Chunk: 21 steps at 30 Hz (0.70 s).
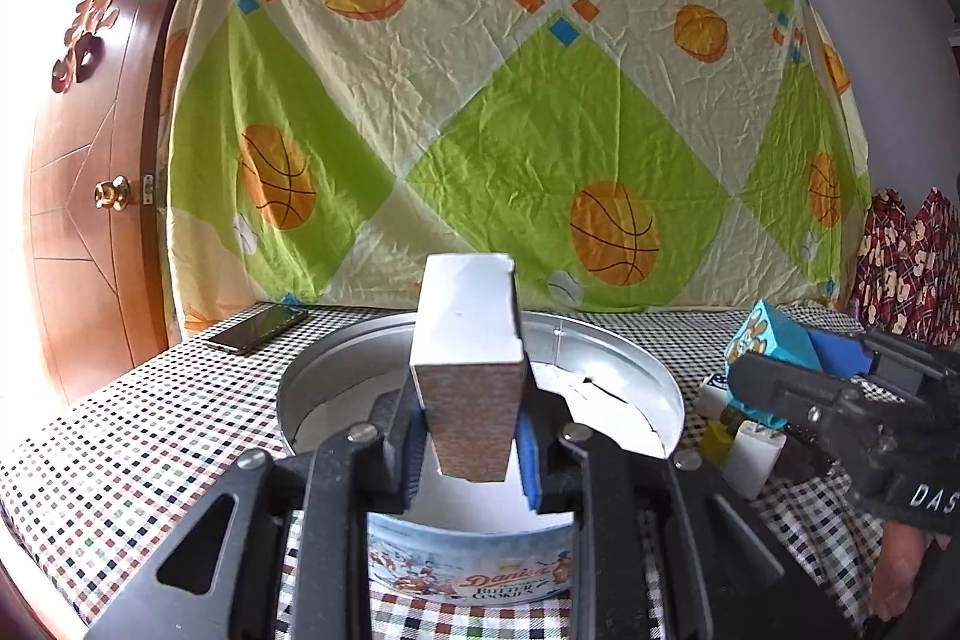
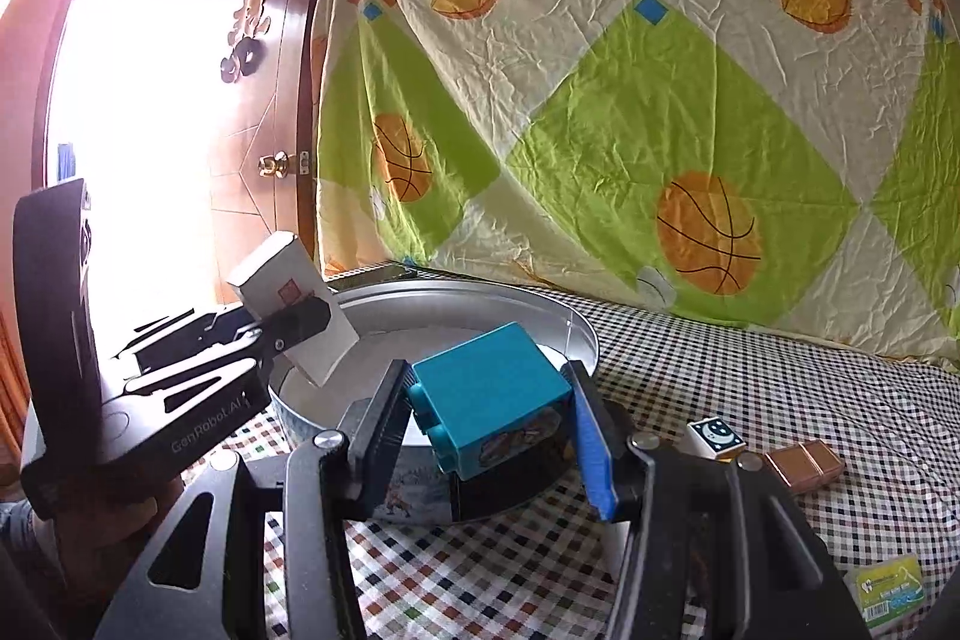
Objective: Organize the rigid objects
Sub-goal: 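Carry the white box over the silver tin while the right tool carries the blue block there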
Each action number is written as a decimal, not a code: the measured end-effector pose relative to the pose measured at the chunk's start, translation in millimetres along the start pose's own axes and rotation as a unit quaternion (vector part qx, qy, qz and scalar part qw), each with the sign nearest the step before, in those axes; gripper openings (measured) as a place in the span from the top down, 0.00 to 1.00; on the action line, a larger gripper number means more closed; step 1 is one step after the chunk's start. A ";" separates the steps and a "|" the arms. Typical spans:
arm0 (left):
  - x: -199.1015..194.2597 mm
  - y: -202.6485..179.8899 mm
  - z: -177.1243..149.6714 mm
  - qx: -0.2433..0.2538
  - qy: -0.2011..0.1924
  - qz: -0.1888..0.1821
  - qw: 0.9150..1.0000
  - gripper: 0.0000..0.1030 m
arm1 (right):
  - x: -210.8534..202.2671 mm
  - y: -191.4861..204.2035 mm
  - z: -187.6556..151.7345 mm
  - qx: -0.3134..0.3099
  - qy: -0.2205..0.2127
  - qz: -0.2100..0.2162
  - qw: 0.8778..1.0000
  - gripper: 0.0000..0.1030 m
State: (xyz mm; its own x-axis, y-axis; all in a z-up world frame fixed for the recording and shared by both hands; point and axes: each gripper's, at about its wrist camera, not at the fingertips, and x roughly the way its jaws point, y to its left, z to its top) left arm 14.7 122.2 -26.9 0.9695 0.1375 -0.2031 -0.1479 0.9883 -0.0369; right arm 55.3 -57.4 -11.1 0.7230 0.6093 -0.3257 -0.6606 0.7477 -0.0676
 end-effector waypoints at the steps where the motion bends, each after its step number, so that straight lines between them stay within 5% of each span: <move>1: 1.9 1.2 1.5 0.002 0.004 -0.002 1.000 0.77 | 4.5 -1.6 4.2 0.003 0.003 0.004 1.000 0.49; 11: 39.7 17.9 20.4 0.013 0.079 -0.008 0.997 0.77 | 75.2 -24.1 35.9 0.035 0.063 0.020 0.997 0.49; 21: 93.0 40.9 27.8 -0.019 0.186 -0.043 0.981 0.77 | 137.4 -30.9 36.5 0.034 0.145 0.019 0.989 0.49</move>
State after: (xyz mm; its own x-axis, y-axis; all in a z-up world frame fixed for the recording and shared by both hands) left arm 104.2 177.2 -20.1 0.8413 0.0138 -0.5404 -0.0829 0.9911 -0.1037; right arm 182.5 12.9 -19.3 0.6029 0.5441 -0.5835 -0.6644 0.7473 0.0104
